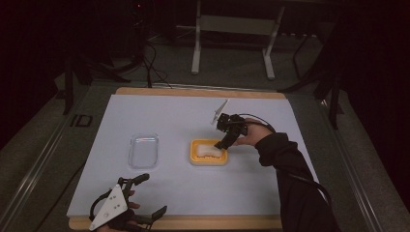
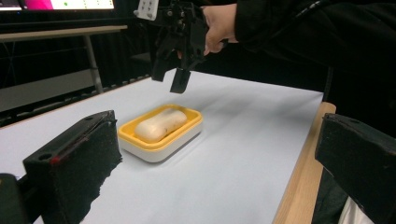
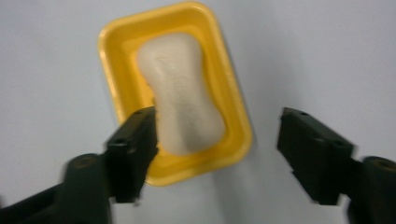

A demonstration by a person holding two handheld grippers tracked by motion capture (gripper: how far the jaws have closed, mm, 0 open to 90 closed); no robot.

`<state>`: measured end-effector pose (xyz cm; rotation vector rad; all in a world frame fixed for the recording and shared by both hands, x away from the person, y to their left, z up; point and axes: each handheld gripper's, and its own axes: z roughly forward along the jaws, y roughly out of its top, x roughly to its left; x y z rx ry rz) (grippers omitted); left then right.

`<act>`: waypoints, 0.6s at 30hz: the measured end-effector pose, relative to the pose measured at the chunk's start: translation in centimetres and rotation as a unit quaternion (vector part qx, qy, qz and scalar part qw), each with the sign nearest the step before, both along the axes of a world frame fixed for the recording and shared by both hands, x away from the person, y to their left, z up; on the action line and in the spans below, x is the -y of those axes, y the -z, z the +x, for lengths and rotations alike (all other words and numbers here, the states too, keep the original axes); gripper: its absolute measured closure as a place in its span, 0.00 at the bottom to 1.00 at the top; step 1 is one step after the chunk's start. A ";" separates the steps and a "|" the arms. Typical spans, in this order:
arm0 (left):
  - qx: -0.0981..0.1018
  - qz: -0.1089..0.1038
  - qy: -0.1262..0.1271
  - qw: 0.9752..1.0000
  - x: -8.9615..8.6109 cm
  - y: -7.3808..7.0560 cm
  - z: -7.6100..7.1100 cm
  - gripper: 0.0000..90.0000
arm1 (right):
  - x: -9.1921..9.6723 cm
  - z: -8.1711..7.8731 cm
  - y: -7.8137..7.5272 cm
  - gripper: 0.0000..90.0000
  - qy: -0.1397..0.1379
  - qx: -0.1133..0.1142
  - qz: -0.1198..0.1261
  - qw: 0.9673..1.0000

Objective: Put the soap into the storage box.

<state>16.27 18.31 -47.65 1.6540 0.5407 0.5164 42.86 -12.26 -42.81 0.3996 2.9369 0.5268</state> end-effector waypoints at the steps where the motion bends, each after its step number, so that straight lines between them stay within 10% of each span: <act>1: 0.000 0.000 0.000 1.000 0.0 0.0 0.0 0.00 | 0.2 0.0 -0.1 0.29 0.010 0.002 0.004 1.000; 18: -0.002 0.001 0.002 1.000 0.1 0.0 0.0 0.00 | 3.8 -1.3 -0.5 0.16 0.105 0.013 0.065 0.992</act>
